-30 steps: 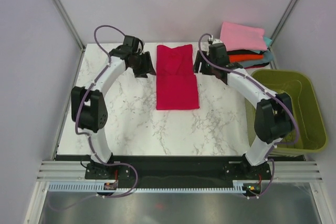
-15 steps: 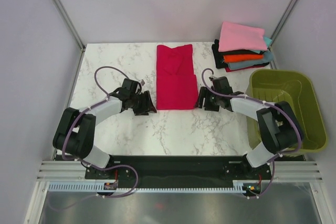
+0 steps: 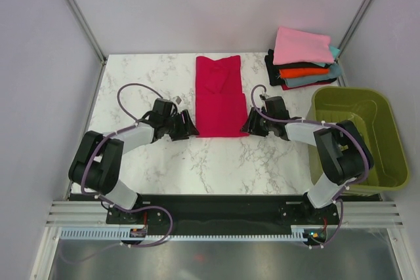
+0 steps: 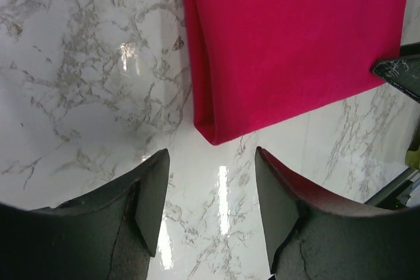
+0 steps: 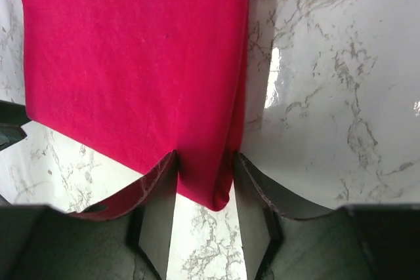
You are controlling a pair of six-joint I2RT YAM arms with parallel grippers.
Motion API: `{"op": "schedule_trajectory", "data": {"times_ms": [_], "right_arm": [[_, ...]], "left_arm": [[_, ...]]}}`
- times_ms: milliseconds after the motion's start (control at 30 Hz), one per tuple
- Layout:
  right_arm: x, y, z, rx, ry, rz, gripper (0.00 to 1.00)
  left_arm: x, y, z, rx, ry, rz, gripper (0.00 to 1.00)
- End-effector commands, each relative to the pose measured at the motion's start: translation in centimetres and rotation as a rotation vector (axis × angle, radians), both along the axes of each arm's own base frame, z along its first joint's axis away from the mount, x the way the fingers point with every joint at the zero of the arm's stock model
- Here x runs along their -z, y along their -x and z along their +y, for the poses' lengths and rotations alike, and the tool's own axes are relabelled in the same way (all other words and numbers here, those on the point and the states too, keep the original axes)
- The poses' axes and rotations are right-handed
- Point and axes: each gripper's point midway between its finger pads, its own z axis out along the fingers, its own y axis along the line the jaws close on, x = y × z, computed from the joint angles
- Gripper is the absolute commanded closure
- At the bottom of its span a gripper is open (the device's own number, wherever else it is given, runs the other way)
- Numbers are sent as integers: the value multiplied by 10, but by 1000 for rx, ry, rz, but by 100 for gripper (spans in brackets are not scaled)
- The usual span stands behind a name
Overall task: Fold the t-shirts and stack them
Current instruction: Fold the tshirt
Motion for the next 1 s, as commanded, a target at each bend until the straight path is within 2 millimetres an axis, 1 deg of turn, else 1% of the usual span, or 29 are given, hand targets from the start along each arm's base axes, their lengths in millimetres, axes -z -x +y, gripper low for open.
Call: {"op": "schedule_trajectory", "data": {"times_ms": [0, 33, 133, 200, 300, 367, 400, 533, 600, 667, 700, 733, 767, 800, 833, 867, 900, 967], "right_arm": [[19, 12, -2, -13, 14, 48, 53], [22, 13, -2, -12, 11, 57, 59], [23, 14, -2, -16, 9, 57, 64], [25, 14, -2, -17, 10, 58, 65], [26, 14, -1, -21, 12, 60, 66], [28, 14, -1, -22, 13, 66, 66], [29, 14, -2, -23, 14, 68, 66], [31, 15, -2, -23, 15, 71, 70], [31, 16, -2, -24, 12, 71, 73], [34, 19, -2, -26, 14, 78, 78], [34, 20, -2, -26, 12, 77, 81], [35, 22, -2, -28, 12, 81, 87], [35, 23, -2, -29, 7, 83, 92], [33, 24, -2, -32, 3, 80, 97], [34, 29, -3, -30, 1, 88, 100], [35, 31, -4, -27, -1, 91, 100], [28, 31, -4, -23, -11, 69, 100], [29, 40, -7, -9, -19, 85, 100]], "left_arm": [[5, -7, -8, -13, 39, -10, 37], [9, -6, -10, -13, 37, -4, 37], [17, -7, -11, -29, 39, -4, 39], [23, -6, -12, -34, 37, 5, 39], [26, -10, -14, -44, 42, -1, 40], [30, -8, -17, -38, 46, 10, 42], [29, -9, -18, -38, 50, 7, 46], [35, 2, -24, -22, 28, 9, 54], [42, 10, -22, -27, 10, 24, 59], [52, 18, -19, -43, -14, 39, 64], [54, 20, -19, -45, -15, 41, 72], [56, 19, -19, -49, -11, 37, 79], [59, 23, -17, -51, -15, 46, 88], [58, 24, -17, -49, -12, 41, 98], [56, 25, -19, -43, -13, 33, 98], [56, 28, -17, -41, -20, 34, 98], [46, 28, -18, -37, -13, 9, 98], [41, 34, -20, -29, -28, -6, 98]]}}
